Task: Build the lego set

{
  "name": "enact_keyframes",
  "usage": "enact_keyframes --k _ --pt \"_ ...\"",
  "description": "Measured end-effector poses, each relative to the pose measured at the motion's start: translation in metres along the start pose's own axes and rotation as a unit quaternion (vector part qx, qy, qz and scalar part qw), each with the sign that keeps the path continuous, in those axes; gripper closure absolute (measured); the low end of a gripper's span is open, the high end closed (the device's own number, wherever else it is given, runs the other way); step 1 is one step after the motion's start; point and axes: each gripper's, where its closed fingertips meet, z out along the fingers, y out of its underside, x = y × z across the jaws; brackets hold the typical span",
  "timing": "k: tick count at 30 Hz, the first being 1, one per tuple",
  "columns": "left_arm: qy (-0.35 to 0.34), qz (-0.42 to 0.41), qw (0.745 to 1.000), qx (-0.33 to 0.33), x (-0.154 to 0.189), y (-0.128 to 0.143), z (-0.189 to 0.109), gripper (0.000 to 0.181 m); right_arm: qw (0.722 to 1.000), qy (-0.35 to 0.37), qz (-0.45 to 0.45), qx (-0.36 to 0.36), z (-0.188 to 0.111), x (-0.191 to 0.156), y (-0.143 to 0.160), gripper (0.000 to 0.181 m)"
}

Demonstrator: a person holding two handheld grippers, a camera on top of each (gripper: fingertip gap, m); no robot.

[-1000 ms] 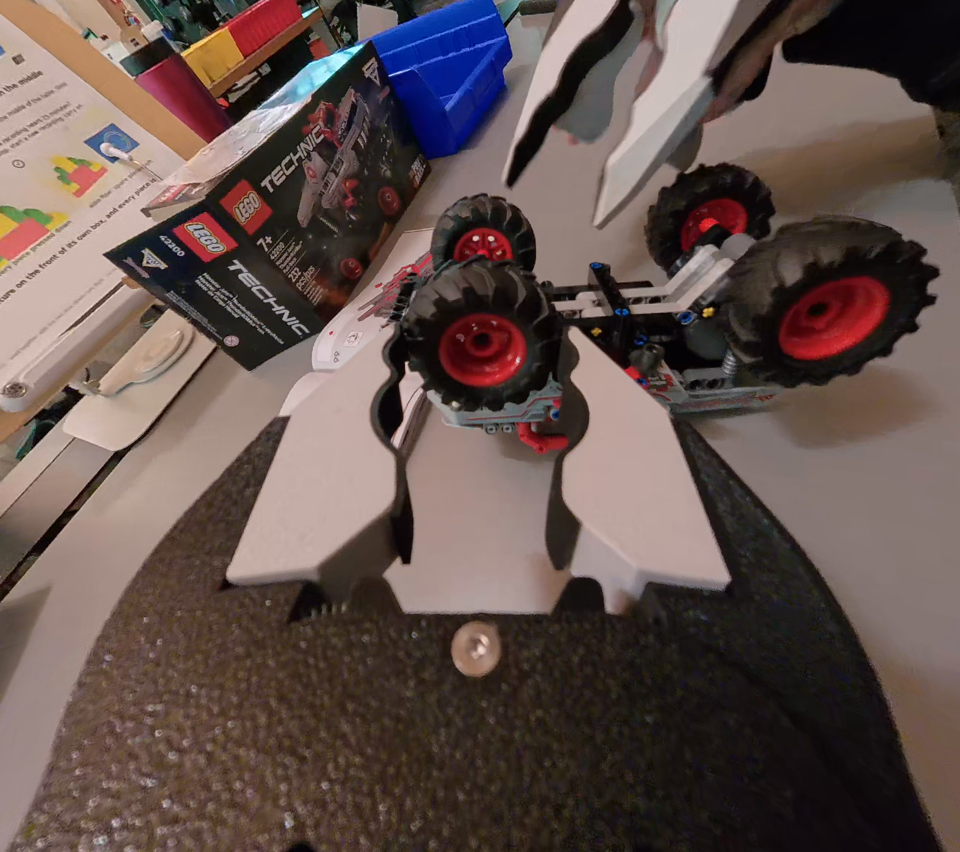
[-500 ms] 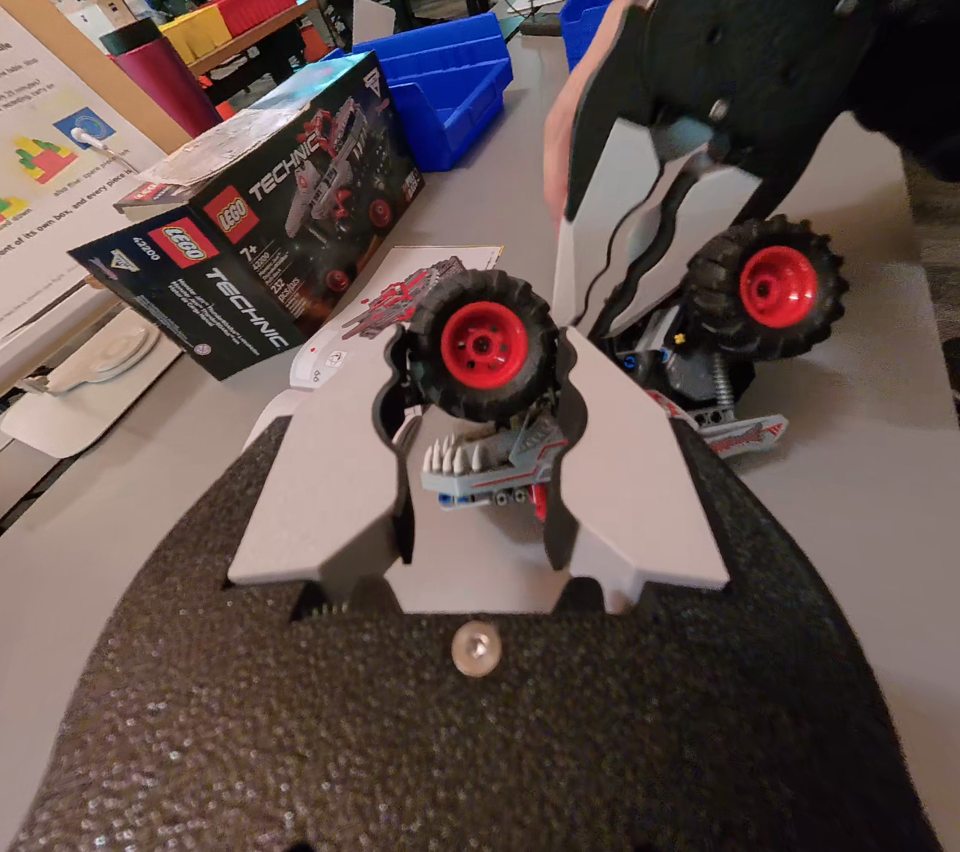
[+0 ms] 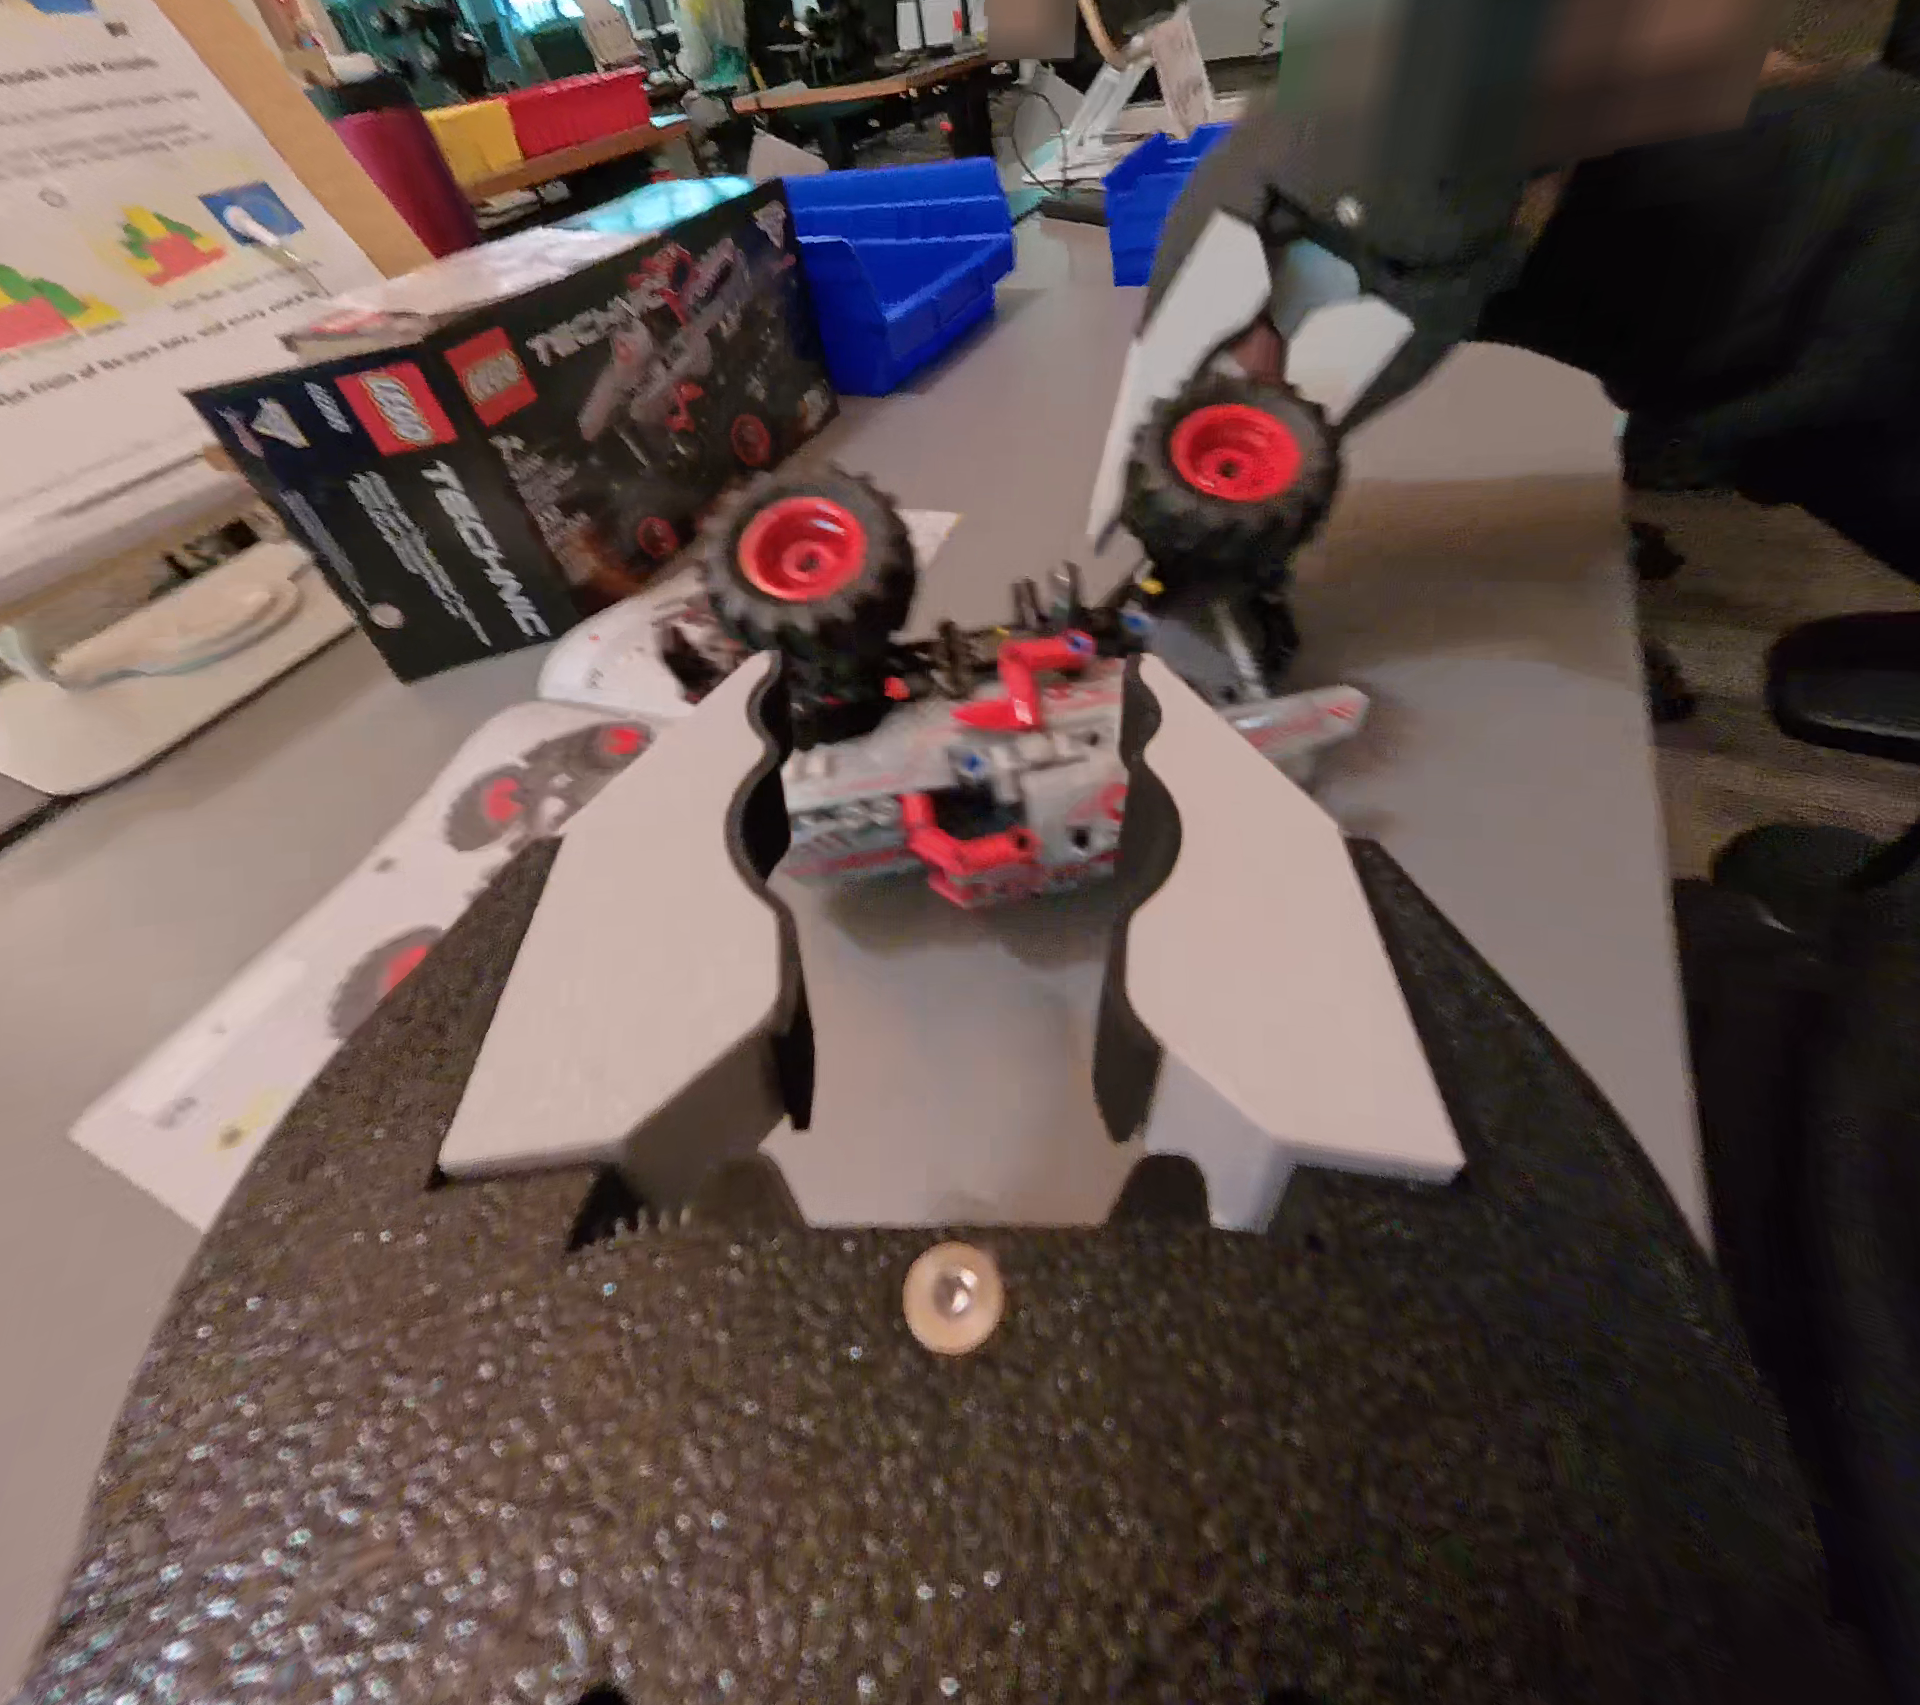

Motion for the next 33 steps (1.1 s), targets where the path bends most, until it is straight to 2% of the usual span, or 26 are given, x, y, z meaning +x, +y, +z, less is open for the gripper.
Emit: enact_keyframes --k 1,3,5,6,8,9,10,13,18,24,27,29,33 --pt "0.007 -0.003 1.000 -0.011 0.009 0.007 -0.002 0.120 0.999 -0.018 0.025 0.032 -0.006 -0.005 -0.002 0.162" --pt "0.009 -0.002 0.999 -0.042 0.023 0.021 0.000 0.120 0.994 -0.042 0.058 0.081 -0.009 -0.011 -0.007 0.132" --pt "0.007 0.000 0.997 -0.075 0.032 0.032 0.005 0.119 0.991 -0.052 0.059 0.104 -0.009 -0.017 -0.016 0.138" --pt "0.005 0.002 0.996 -0.085 0.036 0.035 0.007 0.119 0.992 -0.033 0.048 0.111 -0.011 -0.015 -0.021 0.135" --pt "-0.012 0.014 0.996 -0.091 0.038 0.037 0.012 0.119 0.994 -0.003 0.025 0.103 -0.012 -0.014 -0.025 0.120" --pt "-0.032 0.023 0.995 -0.094 0.033 0.038 0.014 0.119 0.995 -0.011 0.015 0.102 -0.011 -0.020 -0.028 0.108" --pt "-0.051 0.032 0.994 -0.094 0.027 0.037 0.016 0.119 0.995 -0.019 0.003 0.103 -0.010 -0.027 -0.031 0.104" --pt "-0.068 0.016 0.994 -0.083 0.016 0.031 0.025 0.124 0.996 -0.008 -0.019 0.089 -0.010 -0.034 -0.031 0.103" --pt "-0.057 0.004 0.996 -0.070 0.009 0.022 0.047 0.133 0.995 0.029 -0.025 0.088 -0.007 -0.031 -0.034 0.102" --pt "-0.040 -0.014 0.992 -0.116 0.005 0.033 0.063 0.140 0.995 0.053 -0.021 0.087 -0.007 -0.027 -0.035 0.107" --pt "-0.041 -0.057 0.991 -0.116 0.002 0.036 0.065 0.137 0.987 0.085 -0.008 0.137 -0.016 -0.017 -0.053 0.104" --pt "-0.036 -0.063 0.991 -0.111 0.003 0.036 0.067 0.139 0.986 0.071 0.006 0.152 -0.015 -0.021 -0.060 0.102" --pt "-0.047 -0.050 0.992 -0.108 -0.001 0.036 0.068 0.141 0.993 0.077 -0.006 0.086 -0.008 -0.030 -0.048 0.091"
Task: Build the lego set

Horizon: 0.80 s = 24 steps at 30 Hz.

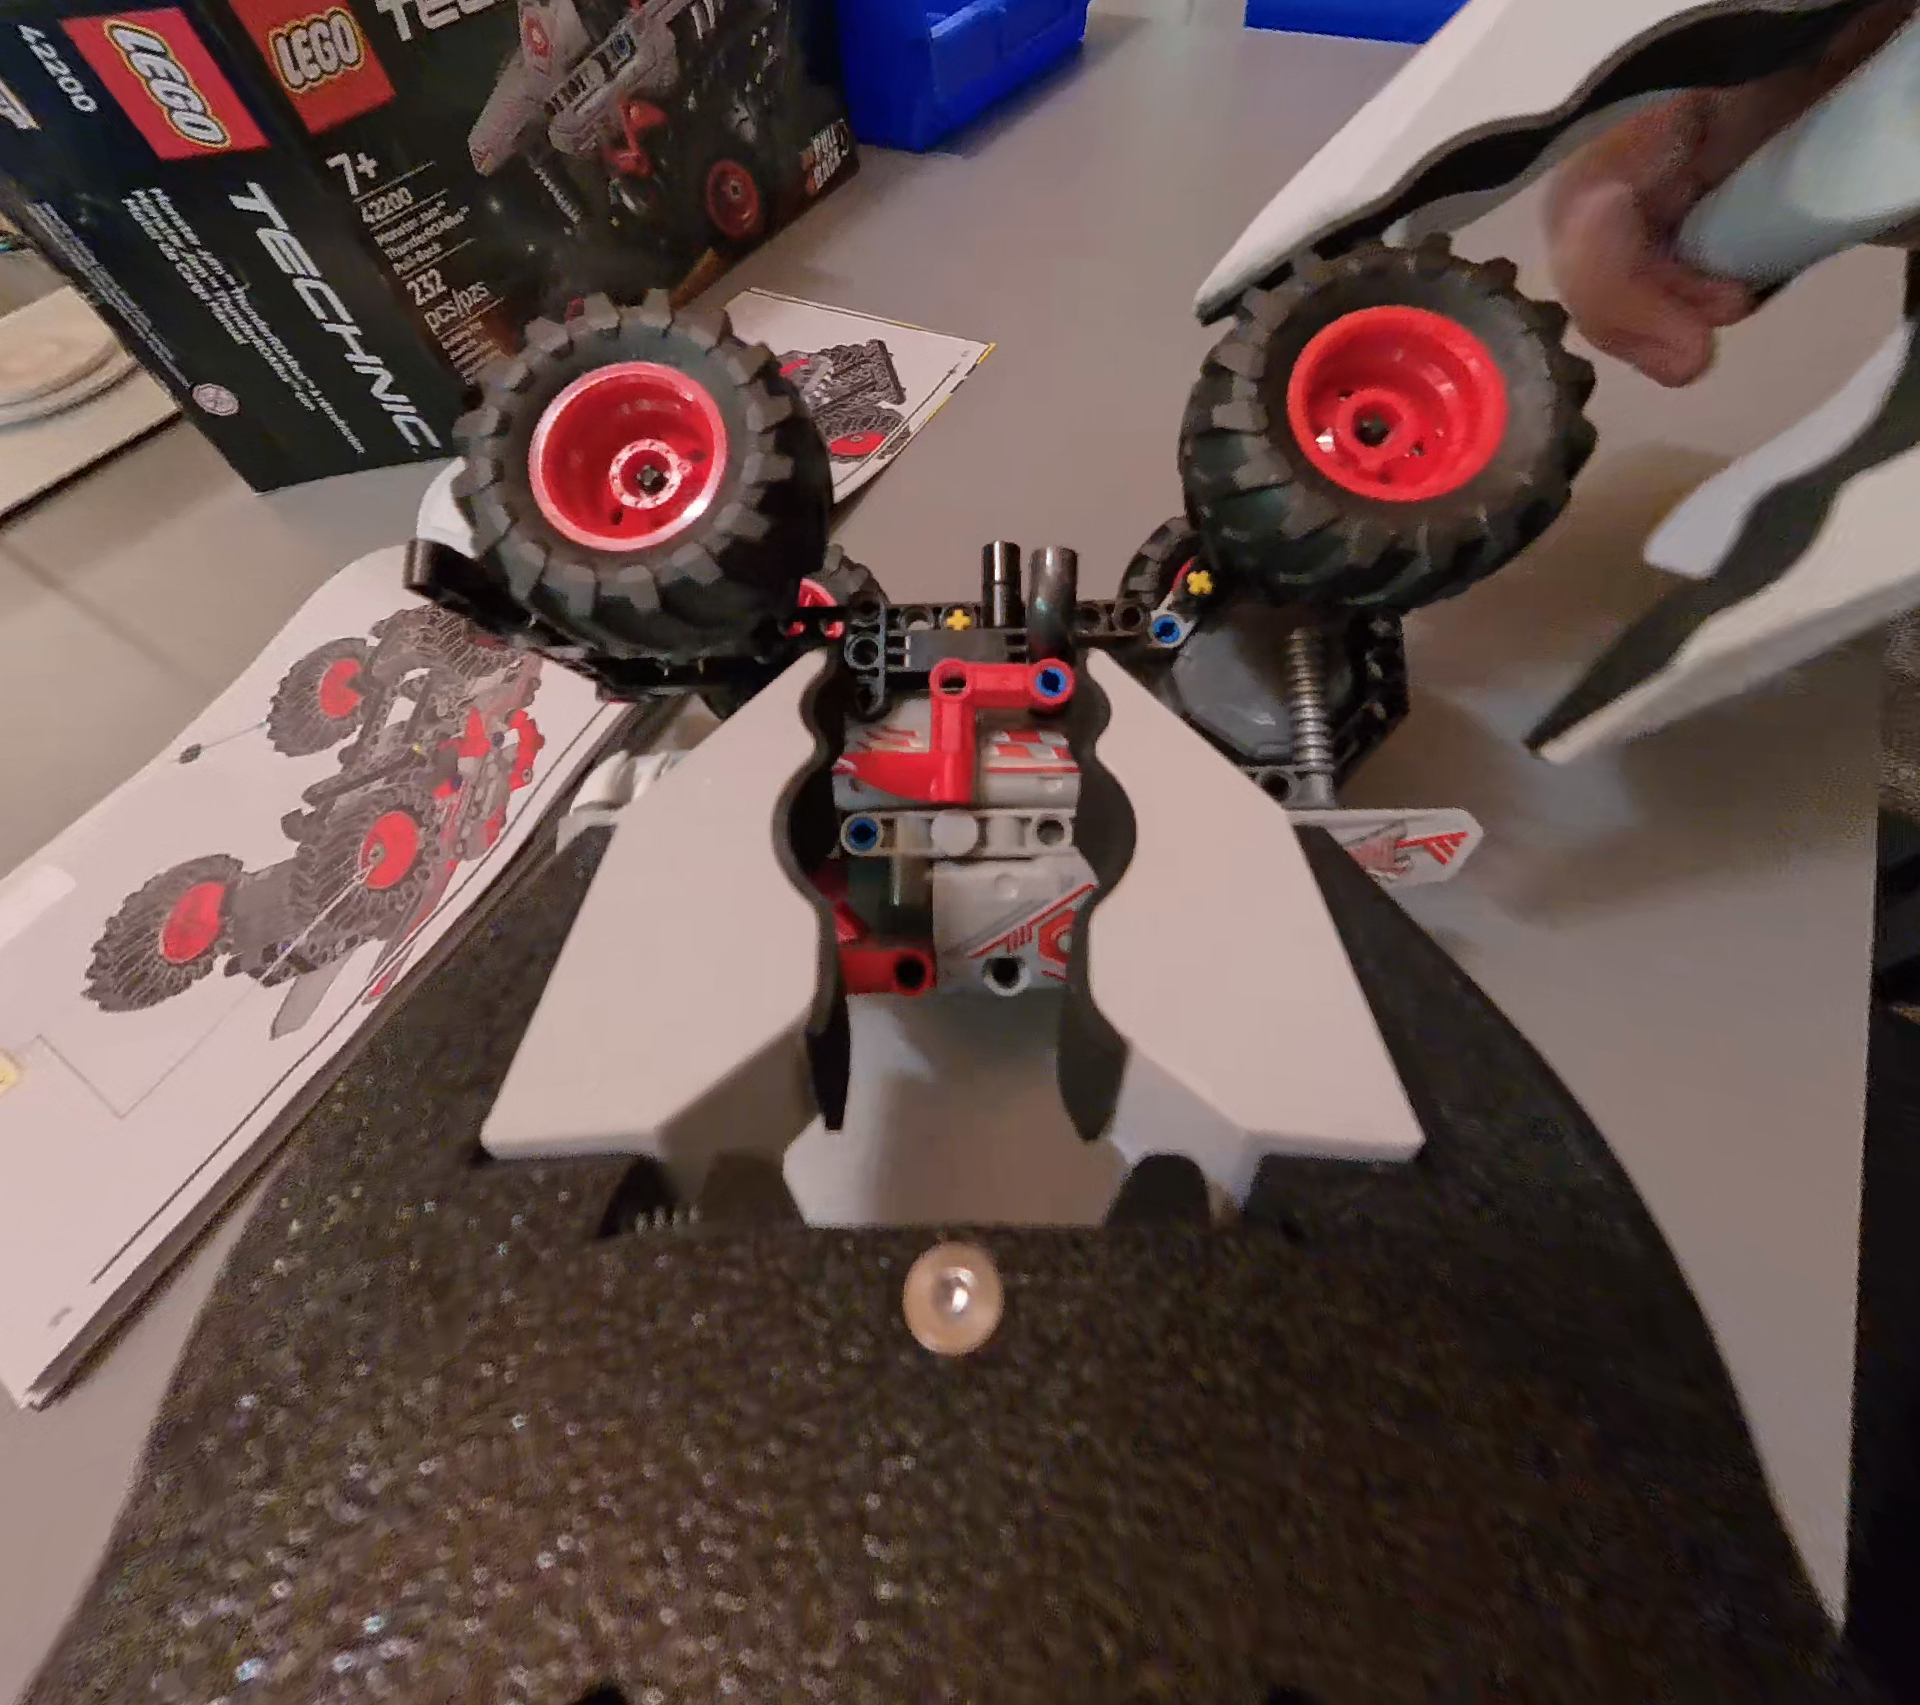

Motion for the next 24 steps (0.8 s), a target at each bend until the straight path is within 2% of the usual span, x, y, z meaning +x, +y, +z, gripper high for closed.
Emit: enact_keyframes --k 3,4,6,7,8,9,11,13,15,17,19,21,24 --pt "0.018 0.000 1.000 0.004 0.005 0.000 0.000 0.142 0.997 -0.051 0.055 -0.035 -0.020 -0.024 -0.007 0.085" --pt "0.023 0.009 1.000 0.009 0.009 -0.002 0.001 0.142 0.994 -0.076 0.071 -0.045 -0.033 -0.032 -0.010 0.091" --pt "0.031 0.015 0.999 0.007 0.017 -0.003 0.003 0.142 0.988 -0.123 0.064 -0.062 -0.056 -0.048 -0.007 0.118" --pt "0.031 0.009 0.999 0.006 0.019 -0.003 0.005 0.142 0.984 -0.164 0.059 -0.039 -0.066 -0.061 -0.014 0.130" --pt "0.027 0.010 1.000 0.008 0.018 -0.004 0.007 0.142 0.986 -0.157 0.064 -0.008 -0.069 -0.059 -0.022 0.142" --pt "0.025 0.012 1.000 0.010 0.017 -0.004 0.008 0.142 0.991 -0.109 0.072 0.012 -0.067 -0.042 -0.027 0.126" --pt "0.031 0.011 0.999 0.008 0.014 -0.004 0.007 0.142 0.996 -0.010 0.084 0.009 -0.065 -0.009 -0.021 0.124" --pt "0.036 0.013 0.999 0.008 0.014 -0.003 0.006 0.142 0.997 0.040 0.070 0.006 -0.060 0.008 -0.014 0.114" --pt "0.037 0.014 0.999 0.008 0.013 -0.004 0.007 0.142 0.997 0.037 0.073 0.002 -0.041 0.008 -0.009 0.097" --pt "0.032 0.010 0.999 0.008 0.011 -0.004 0.008 0.142 0.997 0.002 0.071 -0.029 -0.019 -0.006 -0.001 0.093" --pt "0.026 0.007 1.000 0.010 0.007 -0.004 0.009 0.142 0.998 -0.001 0.043 -0.044 -0.008 -0.015 0.001 0.081" --pt "0.033 0.008 0.999 0.010 0.007 -0.004 0.007 0.142 0.998 0.007 0.031 -0.051 -0.012 -0.014 -0.001 0.092" --pt "0.026 0.022 0.999 0.010 0.006 -0.003 0.004 0.142 0.998 -0.033 0.031 -0.052 -0.034 -0.022 -0.007 0.109"
